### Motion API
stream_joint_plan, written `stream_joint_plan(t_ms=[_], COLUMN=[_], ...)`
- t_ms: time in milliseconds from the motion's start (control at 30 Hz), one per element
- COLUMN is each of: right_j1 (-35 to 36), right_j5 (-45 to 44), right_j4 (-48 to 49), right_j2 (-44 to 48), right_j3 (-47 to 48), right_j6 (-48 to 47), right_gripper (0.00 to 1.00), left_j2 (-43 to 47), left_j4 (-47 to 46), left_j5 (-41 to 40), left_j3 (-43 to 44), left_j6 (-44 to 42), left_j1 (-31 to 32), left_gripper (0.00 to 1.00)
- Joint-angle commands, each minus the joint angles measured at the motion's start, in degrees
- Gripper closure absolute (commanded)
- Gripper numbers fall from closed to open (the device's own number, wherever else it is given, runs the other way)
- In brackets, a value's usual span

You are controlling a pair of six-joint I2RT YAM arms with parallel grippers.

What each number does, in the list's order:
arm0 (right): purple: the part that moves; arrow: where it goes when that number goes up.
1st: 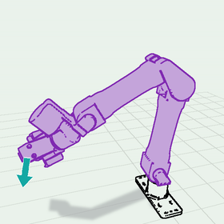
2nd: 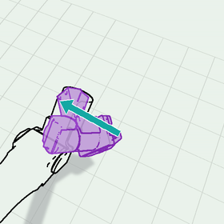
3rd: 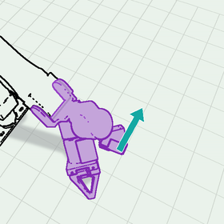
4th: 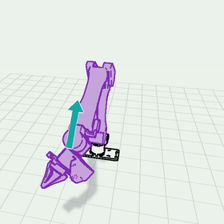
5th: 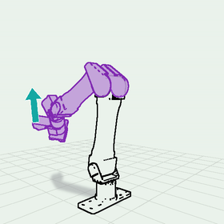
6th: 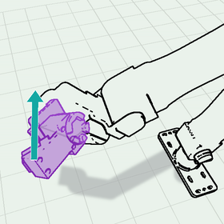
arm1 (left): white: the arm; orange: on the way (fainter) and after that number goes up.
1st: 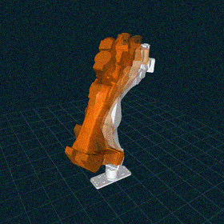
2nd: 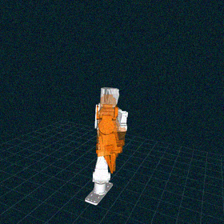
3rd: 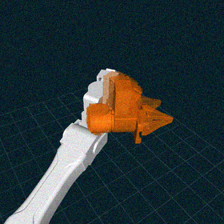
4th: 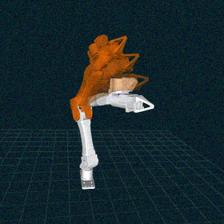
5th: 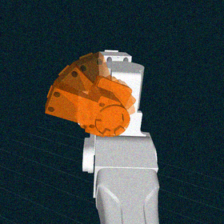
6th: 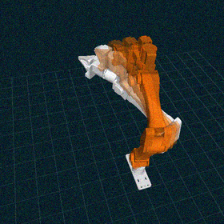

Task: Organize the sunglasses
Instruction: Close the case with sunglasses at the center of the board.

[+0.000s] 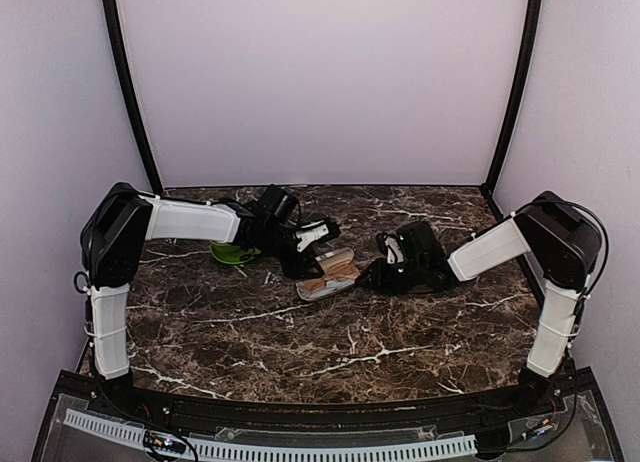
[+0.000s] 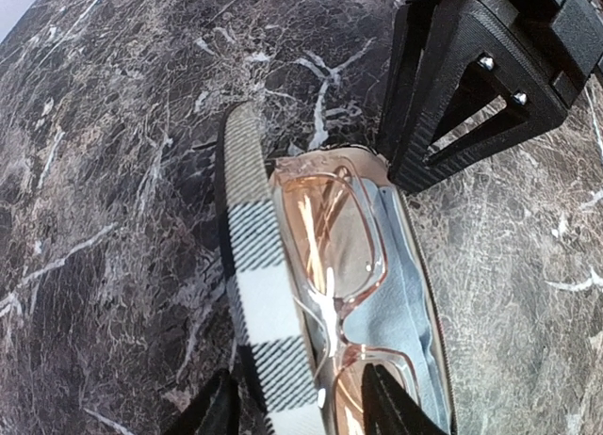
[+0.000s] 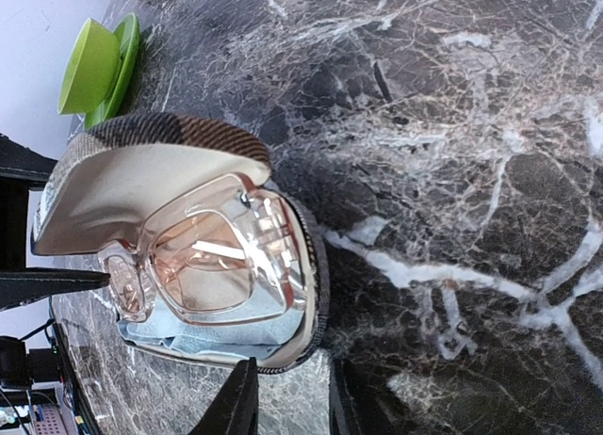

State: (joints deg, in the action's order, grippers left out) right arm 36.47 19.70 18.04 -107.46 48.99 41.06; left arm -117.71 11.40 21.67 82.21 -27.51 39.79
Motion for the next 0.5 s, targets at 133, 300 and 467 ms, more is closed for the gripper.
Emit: stream_joint_plan(t_ms=[133,300,467], right_j1=[-0.42,-0.38,-0.42], right_j5=[-0.2,-0.19,-0.08], right_j4=[1.72,1.92,2.04], right_j2=[-1.19,-1.2,-1.18], right_j3=[0.72,0.83,1.06], right_j6=[0.43,0.6,0.78], right_gripper=[0.74,0.74,0.74], left_j2=[5.95,6.07,6.09], left_j4=[-10.36,-11.79,-11.7], left_j5=[-6.4,-7.44,-7.47], left_j3=[-5.37,-6.64,-6.78], left_j6=[6.34,6.49,6.74], left_j1=[1.96,3.69,4.63], left_gripper=[0.51,0.47,0.46])
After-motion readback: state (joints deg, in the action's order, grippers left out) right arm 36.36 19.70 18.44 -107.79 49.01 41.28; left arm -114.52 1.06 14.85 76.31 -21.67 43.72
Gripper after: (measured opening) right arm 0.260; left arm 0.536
